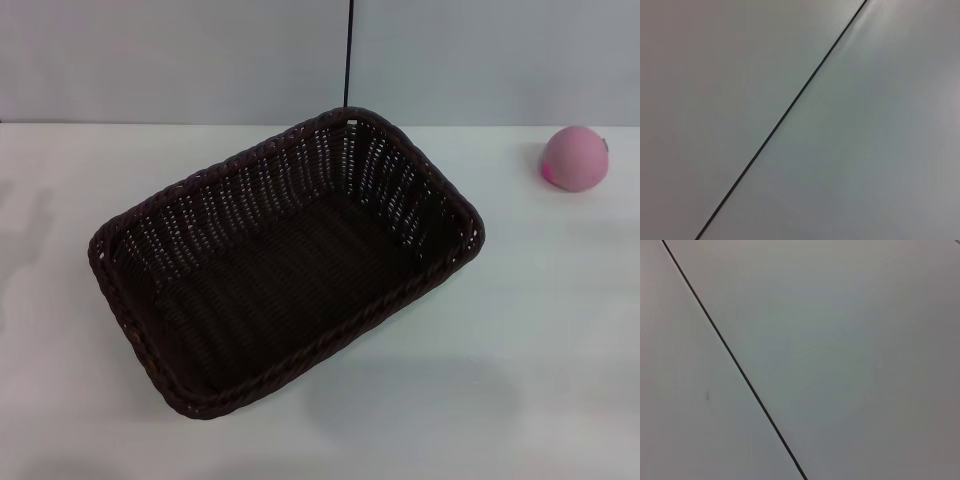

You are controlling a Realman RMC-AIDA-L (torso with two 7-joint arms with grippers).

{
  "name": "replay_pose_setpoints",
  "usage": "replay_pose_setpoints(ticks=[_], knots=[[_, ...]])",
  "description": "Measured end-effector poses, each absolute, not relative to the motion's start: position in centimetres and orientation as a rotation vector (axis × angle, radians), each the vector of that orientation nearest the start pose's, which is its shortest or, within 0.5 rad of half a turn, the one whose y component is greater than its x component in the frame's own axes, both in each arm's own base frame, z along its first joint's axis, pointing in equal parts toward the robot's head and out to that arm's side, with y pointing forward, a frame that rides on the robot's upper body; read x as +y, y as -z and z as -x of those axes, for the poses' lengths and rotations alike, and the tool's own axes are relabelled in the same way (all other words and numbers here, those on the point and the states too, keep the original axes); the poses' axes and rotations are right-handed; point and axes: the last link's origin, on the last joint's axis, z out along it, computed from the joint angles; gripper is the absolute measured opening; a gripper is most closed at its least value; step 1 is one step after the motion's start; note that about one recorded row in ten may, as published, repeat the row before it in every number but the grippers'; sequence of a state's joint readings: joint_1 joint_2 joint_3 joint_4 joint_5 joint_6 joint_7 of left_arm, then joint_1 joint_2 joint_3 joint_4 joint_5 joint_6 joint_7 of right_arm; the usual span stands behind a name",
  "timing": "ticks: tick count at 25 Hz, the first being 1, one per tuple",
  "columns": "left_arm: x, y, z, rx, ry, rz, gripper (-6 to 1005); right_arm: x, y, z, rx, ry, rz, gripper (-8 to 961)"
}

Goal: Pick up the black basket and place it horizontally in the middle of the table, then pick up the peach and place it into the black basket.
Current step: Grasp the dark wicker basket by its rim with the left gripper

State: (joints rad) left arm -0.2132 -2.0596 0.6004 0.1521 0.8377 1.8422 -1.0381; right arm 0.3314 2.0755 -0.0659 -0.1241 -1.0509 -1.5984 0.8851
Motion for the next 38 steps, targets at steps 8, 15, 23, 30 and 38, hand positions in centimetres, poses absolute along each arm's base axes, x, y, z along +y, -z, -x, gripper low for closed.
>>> replay_pose_setpoints(ticks=[8,15,23,30,38], knots=[[22.9,-8.2,34.1,-0.612,1.546,1.369,667,26.7,-9.5,-37.0,0.660,-1.304,1.084,488],[23.7,-9.3,33.7,-0.607,1.569,1.429,666,26.9,-9.5,-36.9,0.658,-1.307,1.087,488],[28.5,-12.8,31.4,-0.789,1.544,1.834,666,26.9,-9.5,-36.8,0.660,-1.308,1.092,488],[32.6,-15.1,27.0,-0.894,1.337,2.216,665,26.9,-9.4,-36.8,0.662,-1.308,1.094,488],[36.0,-15.1,23.6,-0.978,0.904,2.450,665,27.1,-9.2,-37.1,0.685,-1.294,1.091,488]])
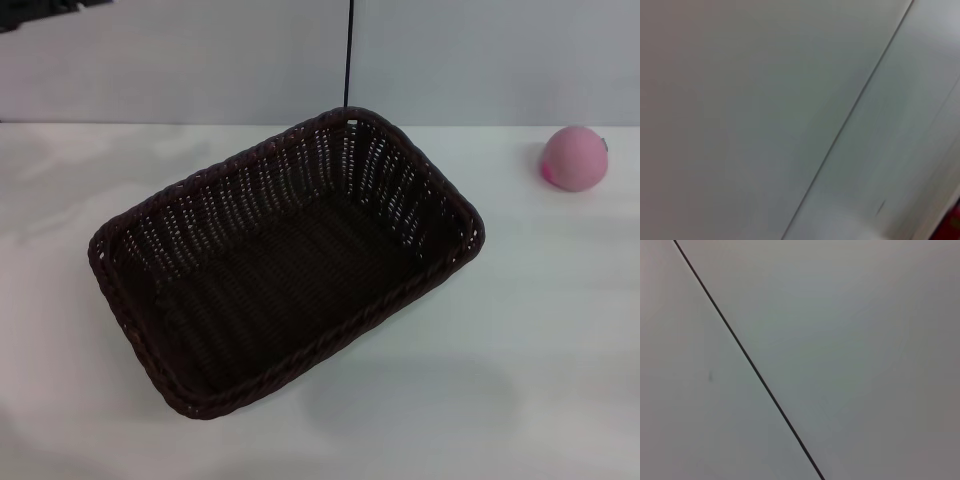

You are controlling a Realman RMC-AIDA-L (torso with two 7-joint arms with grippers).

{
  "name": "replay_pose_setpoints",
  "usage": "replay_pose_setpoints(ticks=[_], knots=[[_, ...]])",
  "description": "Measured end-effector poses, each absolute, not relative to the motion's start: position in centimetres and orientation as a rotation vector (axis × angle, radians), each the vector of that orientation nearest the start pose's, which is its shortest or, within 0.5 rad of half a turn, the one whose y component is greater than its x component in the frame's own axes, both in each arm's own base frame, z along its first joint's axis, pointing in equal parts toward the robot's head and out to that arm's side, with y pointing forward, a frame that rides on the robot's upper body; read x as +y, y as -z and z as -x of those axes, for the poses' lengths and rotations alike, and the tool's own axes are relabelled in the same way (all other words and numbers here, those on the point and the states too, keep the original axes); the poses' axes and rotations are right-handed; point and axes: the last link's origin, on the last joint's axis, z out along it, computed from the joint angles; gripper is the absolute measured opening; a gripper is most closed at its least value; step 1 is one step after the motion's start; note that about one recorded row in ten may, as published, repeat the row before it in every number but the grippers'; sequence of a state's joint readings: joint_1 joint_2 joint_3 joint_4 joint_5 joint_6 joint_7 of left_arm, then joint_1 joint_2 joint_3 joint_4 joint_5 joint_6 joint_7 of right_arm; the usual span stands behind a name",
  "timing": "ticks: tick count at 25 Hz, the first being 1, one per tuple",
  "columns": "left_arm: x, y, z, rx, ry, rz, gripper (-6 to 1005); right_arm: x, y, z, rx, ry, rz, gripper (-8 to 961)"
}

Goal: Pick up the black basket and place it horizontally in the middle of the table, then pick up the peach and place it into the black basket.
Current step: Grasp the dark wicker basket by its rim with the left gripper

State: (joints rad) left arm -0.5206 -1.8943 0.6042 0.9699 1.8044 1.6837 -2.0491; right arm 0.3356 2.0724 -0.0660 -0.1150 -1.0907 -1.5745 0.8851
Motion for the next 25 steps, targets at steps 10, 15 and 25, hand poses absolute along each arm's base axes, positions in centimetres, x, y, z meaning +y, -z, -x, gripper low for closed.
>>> replay_pose_setpoints(ticks=[10,15,25], knots=[[37.7,-14.0,19.1,-0.894,0.587,2.580,664,27.4,-8.8,-37.0,0.705,-1.290,1.113,488],[38.4,-12.6,16.9,-0.842,0.373,2.633,664,27.4,-8.7,-36.9,0.707,-1.290,1.116,488],[38.7,-10.0,14.3,-0.758,0.025,2.692,664,27.4,-8.4,-37.1,0.727,-1.283,1.111,488]])
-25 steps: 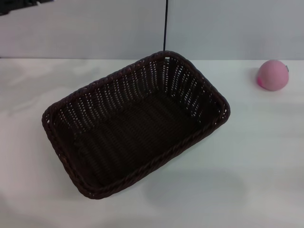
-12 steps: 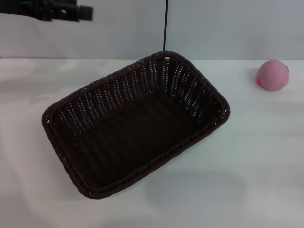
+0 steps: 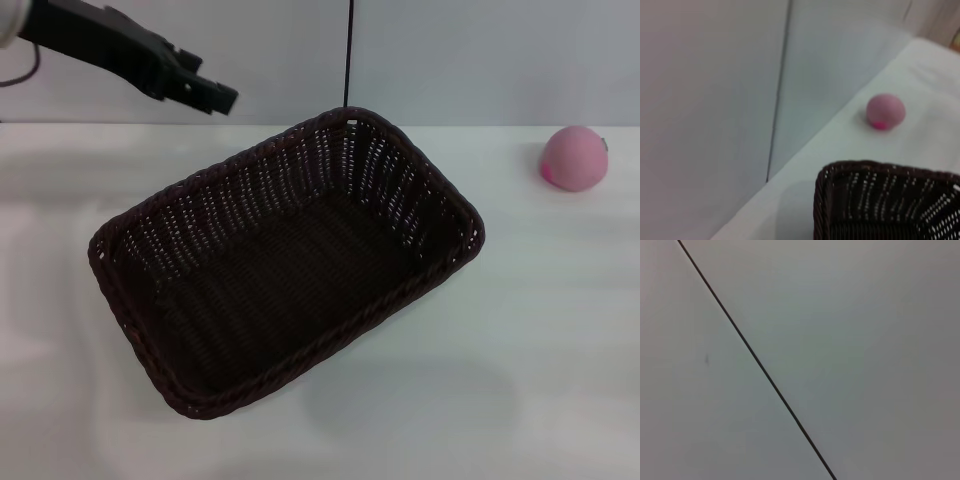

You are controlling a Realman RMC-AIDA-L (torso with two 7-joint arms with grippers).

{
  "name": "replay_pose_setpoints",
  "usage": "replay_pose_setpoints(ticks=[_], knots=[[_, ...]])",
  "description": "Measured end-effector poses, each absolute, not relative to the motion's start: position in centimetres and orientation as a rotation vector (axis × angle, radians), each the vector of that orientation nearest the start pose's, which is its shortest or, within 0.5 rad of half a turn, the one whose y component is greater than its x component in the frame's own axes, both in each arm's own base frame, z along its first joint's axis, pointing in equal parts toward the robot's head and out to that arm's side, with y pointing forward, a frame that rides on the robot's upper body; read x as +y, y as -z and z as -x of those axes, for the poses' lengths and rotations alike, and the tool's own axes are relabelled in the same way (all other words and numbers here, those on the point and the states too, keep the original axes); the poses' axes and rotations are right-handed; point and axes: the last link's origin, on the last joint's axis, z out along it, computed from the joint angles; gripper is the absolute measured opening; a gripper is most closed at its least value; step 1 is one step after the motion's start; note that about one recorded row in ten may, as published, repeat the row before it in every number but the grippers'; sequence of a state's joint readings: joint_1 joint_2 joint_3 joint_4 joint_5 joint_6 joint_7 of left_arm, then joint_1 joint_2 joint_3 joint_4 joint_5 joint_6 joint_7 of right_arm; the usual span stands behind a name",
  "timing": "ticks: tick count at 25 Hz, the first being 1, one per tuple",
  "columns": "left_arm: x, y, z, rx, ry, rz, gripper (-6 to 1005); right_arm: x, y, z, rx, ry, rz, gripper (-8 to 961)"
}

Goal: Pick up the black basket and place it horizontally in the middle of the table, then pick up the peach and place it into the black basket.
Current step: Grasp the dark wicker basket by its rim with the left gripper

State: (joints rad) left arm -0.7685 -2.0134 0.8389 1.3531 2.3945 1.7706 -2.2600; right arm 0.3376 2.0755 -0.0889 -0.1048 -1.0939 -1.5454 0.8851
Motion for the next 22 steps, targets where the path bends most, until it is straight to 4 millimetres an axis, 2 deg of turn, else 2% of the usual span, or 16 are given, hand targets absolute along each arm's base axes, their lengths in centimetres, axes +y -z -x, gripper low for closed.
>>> replay_pose_setpoints(ticks=[2,10,22], knots=[[38.7,-9.0,13.3,-0.724,-0.049,2.702,663,27.4,-8.4,-37.2,0.730,-1.282,1.110,488],[38.4,-7.3,12.4,-0.681,-0.168,2.729,663,27.4,-8.0,-37.3,0.750,-1.279,1.106,488],[38.6,-6.4,12.7,-0.665,-0.275,2.710,662,27.7,-7.9,-37.2,0.762,-1.274,1.117,488]])
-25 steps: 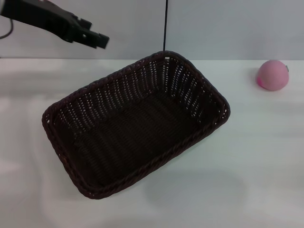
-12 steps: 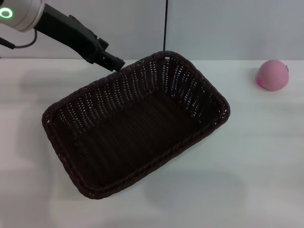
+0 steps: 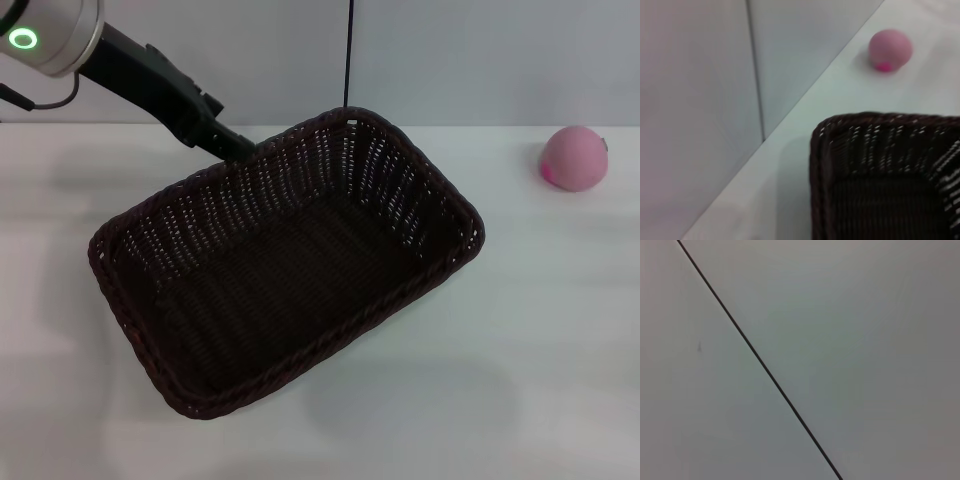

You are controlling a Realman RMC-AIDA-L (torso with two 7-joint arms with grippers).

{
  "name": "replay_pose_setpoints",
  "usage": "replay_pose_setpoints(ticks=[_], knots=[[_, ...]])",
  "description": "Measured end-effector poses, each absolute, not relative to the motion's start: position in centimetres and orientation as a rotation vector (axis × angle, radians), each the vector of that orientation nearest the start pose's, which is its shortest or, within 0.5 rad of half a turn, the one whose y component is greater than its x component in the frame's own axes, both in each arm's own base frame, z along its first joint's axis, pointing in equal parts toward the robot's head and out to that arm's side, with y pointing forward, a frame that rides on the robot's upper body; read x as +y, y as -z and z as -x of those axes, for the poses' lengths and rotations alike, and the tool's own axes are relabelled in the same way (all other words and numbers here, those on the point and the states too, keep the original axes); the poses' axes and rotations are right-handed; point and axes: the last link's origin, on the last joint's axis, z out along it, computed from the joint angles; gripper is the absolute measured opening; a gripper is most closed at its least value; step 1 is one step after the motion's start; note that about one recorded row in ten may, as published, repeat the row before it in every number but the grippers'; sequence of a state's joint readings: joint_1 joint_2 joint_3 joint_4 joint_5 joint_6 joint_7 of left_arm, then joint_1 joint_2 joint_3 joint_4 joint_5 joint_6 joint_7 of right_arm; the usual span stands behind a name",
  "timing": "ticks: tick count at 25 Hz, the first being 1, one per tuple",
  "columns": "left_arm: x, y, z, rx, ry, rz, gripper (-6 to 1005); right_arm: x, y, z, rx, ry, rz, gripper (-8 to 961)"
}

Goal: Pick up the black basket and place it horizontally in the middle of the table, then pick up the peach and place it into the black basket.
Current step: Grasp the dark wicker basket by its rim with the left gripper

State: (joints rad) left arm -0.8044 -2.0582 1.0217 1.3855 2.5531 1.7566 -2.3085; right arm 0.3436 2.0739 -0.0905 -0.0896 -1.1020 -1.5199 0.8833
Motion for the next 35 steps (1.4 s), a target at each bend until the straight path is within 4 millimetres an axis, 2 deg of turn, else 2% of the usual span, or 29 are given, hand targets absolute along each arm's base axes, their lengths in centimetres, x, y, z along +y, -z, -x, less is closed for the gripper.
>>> replay_pose_setpoints(ticks=[9,18,20,26,31,35], knots=[[39.3,-5.4,13.1,-0.660,-0.382,2.642,662,27.8,-7.8,-37.1,0.763,-1.277,1.119,487],[39.8,-3.4,14.9,-0.719,-0.457,2.627,661,27.9,-7.6,-37.4,0.786,-1.256,1.117,487],[40.1,-2.9,15.9,-0.748,-0.489,2.613,661,28.0,-7.5,-37.5,0.790,-1.251,1.116,487],[40.2,-2.2,16.4,-0.761,-0.514,2.615,661,28.1,-7.4,-37.5,0.798,-1.245,1.117,487],[40.1,-1.5,16.8,-0.765,-0.540,2.621,639,28.2,-7.3,-37.5,0.808,-1.243,1.126,487],[40.1,-0.9,17.1,-0.761,-0.562,2.627,551,28.2,-7.3,-37.5,0.810,-1.245,1.126,487]])
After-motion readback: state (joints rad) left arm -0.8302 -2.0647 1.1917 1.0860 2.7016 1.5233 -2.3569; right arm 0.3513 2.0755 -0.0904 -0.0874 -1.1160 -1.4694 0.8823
